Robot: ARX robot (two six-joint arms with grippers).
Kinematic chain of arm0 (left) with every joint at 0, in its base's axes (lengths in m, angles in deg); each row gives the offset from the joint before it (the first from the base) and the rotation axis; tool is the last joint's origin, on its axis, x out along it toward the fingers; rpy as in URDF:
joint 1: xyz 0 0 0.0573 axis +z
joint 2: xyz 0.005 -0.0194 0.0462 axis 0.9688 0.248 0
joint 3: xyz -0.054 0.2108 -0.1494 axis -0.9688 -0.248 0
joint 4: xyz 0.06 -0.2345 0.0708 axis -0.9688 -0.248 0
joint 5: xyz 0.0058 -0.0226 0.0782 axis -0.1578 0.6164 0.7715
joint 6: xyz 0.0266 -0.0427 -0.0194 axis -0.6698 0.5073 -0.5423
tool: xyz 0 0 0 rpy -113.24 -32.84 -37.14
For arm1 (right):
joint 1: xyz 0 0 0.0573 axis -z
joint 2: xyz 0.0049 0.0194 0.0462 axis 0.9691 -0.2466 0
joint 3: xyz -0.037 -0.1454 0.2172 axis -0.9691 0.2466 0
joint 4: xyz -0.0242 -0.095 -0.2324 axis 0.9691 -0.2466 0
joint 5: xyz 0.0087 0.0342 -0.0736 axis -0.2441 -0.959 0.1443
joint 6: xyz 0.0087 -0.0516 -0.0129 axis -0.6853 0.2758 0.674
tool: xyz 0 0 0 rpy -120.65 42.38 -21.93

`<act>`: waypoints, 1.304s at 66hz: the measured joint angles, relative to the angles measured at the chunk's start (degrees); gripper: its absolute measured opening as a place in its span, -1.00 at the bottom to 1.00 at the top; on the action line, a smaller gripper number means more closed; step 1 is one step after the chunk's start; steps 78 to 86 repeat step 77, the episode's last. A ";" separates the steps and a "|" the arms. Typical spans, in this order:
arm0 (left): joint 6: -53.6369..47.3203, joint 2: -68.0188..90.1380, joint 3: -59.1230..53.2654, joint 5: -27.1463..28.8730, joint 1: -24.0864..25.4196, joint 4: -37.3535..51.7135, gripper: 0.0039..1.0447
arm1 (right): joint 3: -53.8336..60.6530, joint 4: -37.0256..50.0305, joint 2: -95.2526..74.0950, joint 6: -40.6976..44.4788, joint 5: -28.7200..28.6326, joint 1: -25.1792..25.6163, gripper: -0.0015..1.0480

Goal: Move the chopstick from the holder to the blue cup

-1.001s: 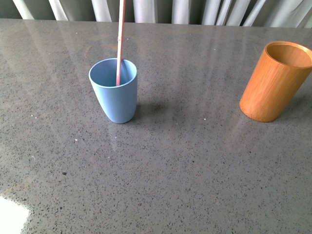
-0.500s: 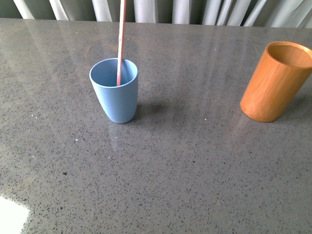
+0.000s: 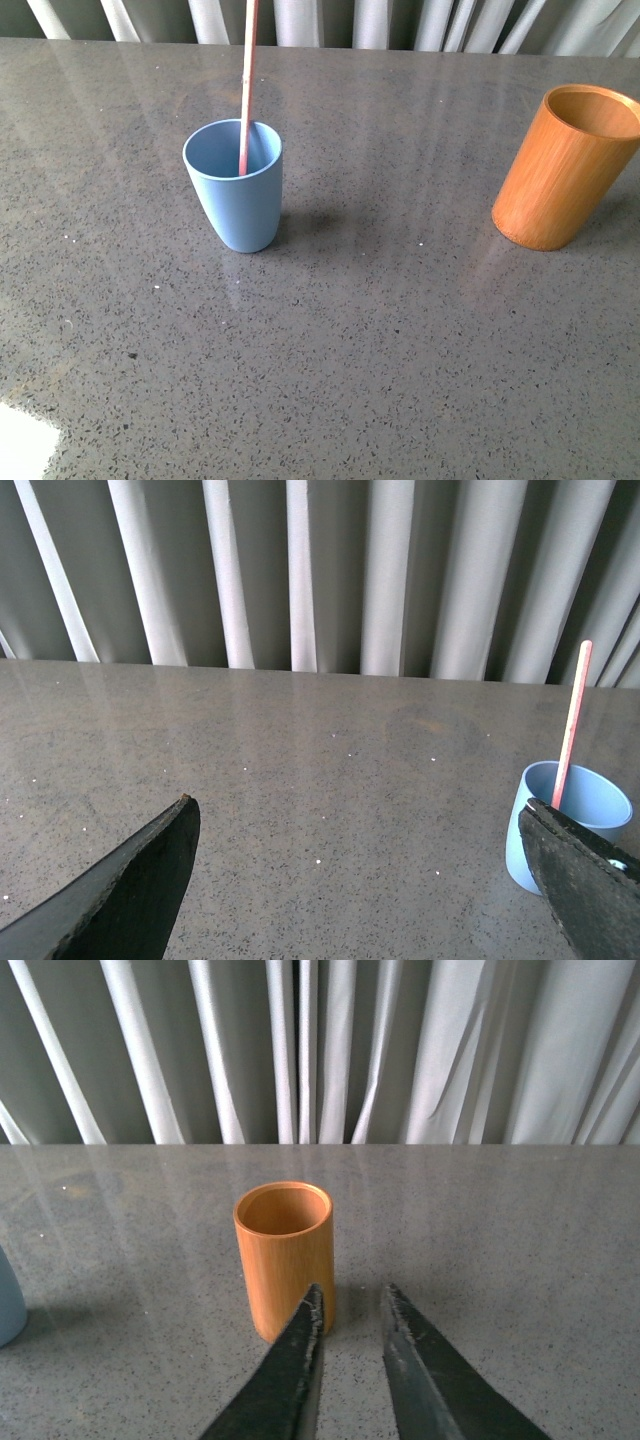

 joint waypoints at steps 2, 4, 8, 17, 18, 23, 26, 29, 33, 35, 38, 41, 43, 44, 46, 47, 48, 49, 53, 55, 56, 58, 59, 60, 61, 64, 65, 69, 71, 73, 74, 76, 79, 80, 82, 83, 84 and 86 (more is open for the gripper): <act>0.00 -0.02 0.00 0.00 0.00 0.00 0.83 | 0.00 0.00 0.00 0.00 0.00 0.00 -0.54; 0.00 0.00 0.00 0.00 0.00 0.00 0.83 | 0.00 0.00 0.00 0.00 0.00 0.00 -0.44; 0.00 0.00 0.00 0.00 0.00 0.00 0.83 | 0.00 0.00 0.00 0.00 0.00 0.00 -0.24; 0.00 0.00 0.00 0.00 0.00 0.00 0.83 | 0.00 0.00 0.00 0.00 0.00 0.00 0.16; 0.00 0.00 0.00 0.00 0.00 0.00 0.83 | 0.00 0.00 0.00 0.00 0.00 0.00 0.23; 0.00 0.00 0.00 0.00 0.00 0.00 0.83 | 0.00 0.00 0.02 0.00 0.00 0.00 0.46; 0.00 0.00 0.00 0.00 0.00 0.00 0.83 | 0.00 0.00 0.02 0.00 0.00 0.00 0.60; 0.00 -0.02 0.00 0.00 0.00 0.00 0.83 | 0.00 0.00 0.02 0.00 -0.02 0.00 0.73; 0.00 0.00 0.00 0.00 0.00 0.00 0.83 | 0.00 0.00 0.02 -0.02 0.00 0.00 0.85; 0.00 0.00 0.00 0.00 0.00 0.00 0.83 | 0.00 0.00 0.02 -0.02 0.00 0.00 0.83; 0.00 0.00 0.00 0.00 0.00 0.00 0.83 | 0.00 0.00 0.02 0.00 0.00 0.00 0.82; 0.00 0.00 0.00 0.00 0.00 0.00 0.83 | 0.00 0.00 0.02 -0.02 0.00 0.00 0.83; 0.00 0.00 0.00 0.00 0.00 0.00 0.83 | 0.00 0.00 0.02 -0.02 -0.02 0.00 0.83; 0.00 0.00 0.00 0.00 0.00 0.00 0.83 | 0.00 0.00 0.02 -0.02 0.00 0.00 0.83; 0.00 0.00 0.00 0.00 0.00 0.00 0.83 | 0.00 0.00 0.02 0.00 0.00 0.00 0.83; 0.00 -0.02 0.00 0.00 0.00 0.00 0.83 | 0.00 0.00 0.02 0.00 0.00 0.00 0.83; 0.00 -0.02 0.00 0.00 0.00 0.00 0.83 | 0.00 0.00 0.02 0.00 0.00 0.00 0.83; 0.00 -0.02 0.00 0.00 0.00 0.00 0.83 | 0.00 0.00 0.02 -0.02 -0.02 0.00 0.83; 0.00 0.00 0.00 0.00 0.00 0.00 0.83 | 0.00 0.00 0.02 0.00 -0.02 0.00 0.83; 0.00 0.00 0.00 0.00 0.00 0.00 0.83 | 0.00 0.00 0.02 -0.02 0.00 0.00 0.83; 0.00 0.00 0.00 0.00 0.00 0.00 0.83 | 0.00 0.00 0.02 -0.02 0.00 0.00 0.83; 0.00 0.00 0.00 0.00 0.00 0.00 0.83 | 0.00 0.00 0.02 -0.02 0.00 0.00 0.83; 0.00 -0.02 0.00 0.00 0.00 0.00 0.83 | 0.00 0.00 0.02 -0.02 0.00 0.00 0.83; 0.00 0.00 0.00 0.00 0.00 0.00 0.83 | 0.00 0.00 0.02 -0.02 0.00 0.00 0.83; 0.00 0.00 0.00 0.00 0.00 0.00 0.83 | 0.00 0.00 0.02 -0.02 0.00 0.00 0.83; -0.02 0.00 0.00 0.00 0.00 0.00 0.83 | 0.00 0.00 0.02 0.00 0.00 0.00 0.83; 0.00 0.00 0.00 0.00 0.00 0.00 0.83 | 0.00 0.00 0.02 -0.02 -0.02 0.00 0.83; 0.00 0.00 0.00 0.00 0.00 0.00 0.83 | 0.00 0.00 0.02 0.00 0.00 0.00 0.83; 0.00 -0.02 0.00 0.00 0.00 0.00 0.83 | 0.00 0.00 0.02 -0.02 -0.02 0.00 0.83; 0.00 0.00 0.00 0.00 0.00 0.00 0.83 | 0.00 0.00 0.02 -0.02 0.00 0.00 0.83; 0.00 0.00 0.00 0.00 0.00 0.00 0.83 | 0.00 0.00 0.02 -0.02 0.00 0.00 0.83; 0.00 0.00 0.00 0.00 0.00 0.00 0.83 | 0.00 0.00 0.02 -0.02 0.00 0.00 0.83; 0.00 -0.02 0.00 0.00 0.00 0.00 0.83 | 0.00 0.00 0.02 -0.02 0.00 0.00 0.83; 0.00 -0.02 0.00 0.00 0.00 0.00 0.83 | 0.00 0.00 0.02 -0.02 0.00 0.00 0.83; 0.00 -0.02 0.00 0.00 0.00 0.00 0.83 | 0.00 0.00 0.02 -0.02 0.00 0.00 0.83; 0.00 -0.02 0.00 0.00 0.00 0.00 0.83 | 0.00 0.00 0.02 -0.02 0.00 0.00 0.83; 0.00 -0.02 0.00 0.00 0.00 0.00 0.83 | 0.00 0.00 0.02 -0.02 0.00 0.00 0.83; 0.00 -0.02 0.00 0.00 0.00 0.00 0.83 | 0.00 0.00 0.02 -0.02 0.00 0.00 0.83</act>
